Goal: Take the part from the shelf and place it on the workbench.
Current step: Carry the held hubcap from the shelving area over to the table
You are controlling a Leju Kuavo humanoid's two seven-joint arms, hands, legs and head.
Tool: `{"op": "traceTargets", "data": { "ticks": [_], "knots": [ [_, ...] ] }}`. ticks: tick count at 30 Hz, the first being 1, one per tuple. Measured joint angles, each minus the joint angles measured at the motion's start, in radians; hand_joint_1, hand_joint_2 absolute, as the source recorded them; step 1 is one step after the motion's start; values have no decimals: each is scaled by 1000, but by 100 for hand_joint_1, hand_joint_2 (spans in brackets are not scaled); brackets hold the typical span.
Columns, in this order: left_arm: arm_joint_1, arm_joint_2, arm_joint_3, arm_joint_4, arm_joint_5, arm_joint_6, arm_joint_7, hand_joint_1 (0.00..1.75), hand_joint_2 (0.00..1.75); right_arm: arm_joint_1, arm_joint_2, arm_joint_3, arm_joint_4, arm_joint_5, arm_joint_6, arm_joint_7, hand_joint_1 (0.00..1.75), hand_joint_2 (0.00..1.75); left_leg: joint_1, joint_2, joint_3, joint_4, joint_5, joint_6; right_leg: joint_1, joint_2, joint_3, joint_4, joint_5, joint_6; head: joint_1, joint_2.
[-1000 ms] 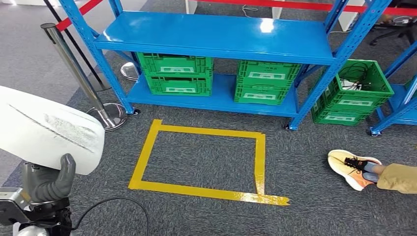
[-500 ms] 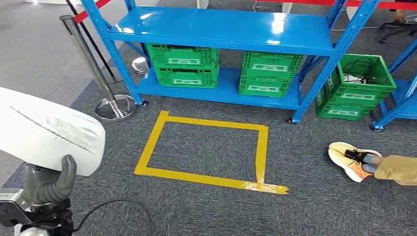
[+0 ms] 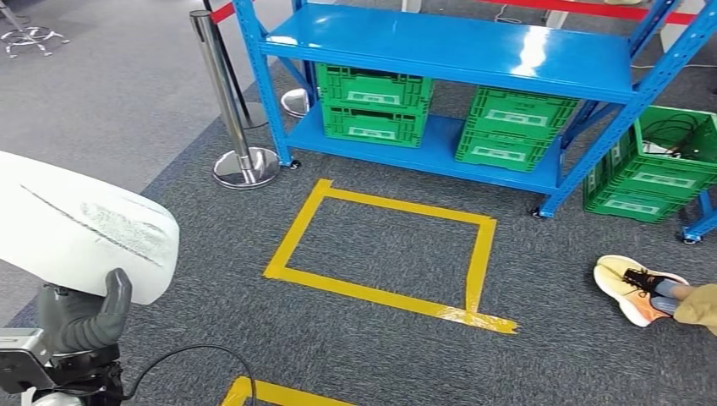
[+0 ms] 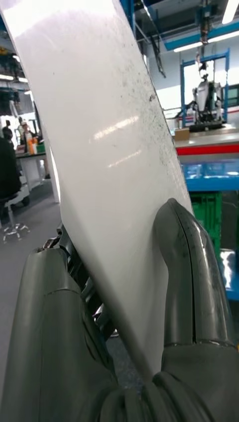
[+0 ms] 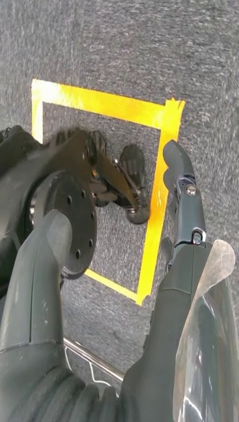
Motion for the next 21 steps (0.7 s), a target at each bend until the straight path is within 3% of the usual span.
{"op": "traceTargets", "data": {
  "ticks": [2, 4, 5, 7, 9, 11, 13, 16, 18, 20, 21],
  "knots": [
    [0, 0, 0, 0, 0, 0, -2, 175, 175, 2, 0, 1, 0, 0, 0, 0, 0, 175, 0, -17, -12, 7, 10, -10, 2, 10, 15, -35, 0, -5, -1, 0],
    [2, 0, 0, 0, -1, 1, -3, 175, 175, 4, 0, 0, -1, 0, -2, 0, 0, 175, 3, -30, -18, 11, 14, -21, 1, -14, 12, -35, 9, -16, 0, 0],
    [4, 0, 0, 0, -2, 1, -3, 175, 175, 4, 0, -1, -2, -1, -3, 0, 0, 175, 3, -21, -26, 27, 1, -27, -1, -27, 11, -37, 14, -22, -3, 0],
    [5, 0, 0, 0, -3, 3, -4, 175, 175, 7, 0, -1, -3, -1, -4, -1, 0, 175, 7, 15, -61, 116, -63, -40, -5, -55, 5, -40, 22, -31, -7, 0],
    [5, 0, 0, 1, -5, 7, -4, 175, 175, 10, 0, -1, -3, -1, -4, -1, 0, 175, 15, 37, -105, 248, -136, -53, -4, -81, -2, -39, 25, -32, -10, 0],
    [6, 0, -1, 2, -8, 12, -4, 175, 175, 10, 0, -1, -3, -1, -6, -1, 0, 175, 23, 42, -108, 297, -149, -61, -5, -107, -8, -36, 27, -30, -10, 0],
    [6, 0, -1, 2, -9, 15, -6, 175, 175, 9, 0, -1, -3, -2, -8, -1, 0, 175, 29, 49, -67, 243, -116, -64, -5, -127, -9, -34, 27, -28, -10, 0],
    [5, -1, -1, 2, -9, 18, -14, 175, 175, 9, 0, -1, -3, -3, -9, -3, 0, 175, 25, 101, 33, 62, -55, -58, -2, -154, -4, -27, 25, -18, -10, 0],
    [6, -2, -1, 2, -9, 20, -19, 175, 175, 7, 0, 0, -4, 1, -10, -6, 0, 175, 17, 119, 46, 19, -51, -42, 3, -172, -7, -22, 26, -7, -10, 0],
    [12, -2, 1, 2, -9, 26, -23, 175, 175, 0, 0, 1, -4, 9, -10, -15, 0, 175, 16, 103, 34, 15, -44, -23, 1, -183, -11, -20, 24, 4, -10, 0],
    [14, -2, 2, 2, -9, 31, -25, 175, 175, -5, 0, 1, -3, 14, -10, -23, 0, 175, 16, 94, 30, 12, -40, -15, -1, -167, -17, -11, 15, 9, -9, 0]
  ]
}}
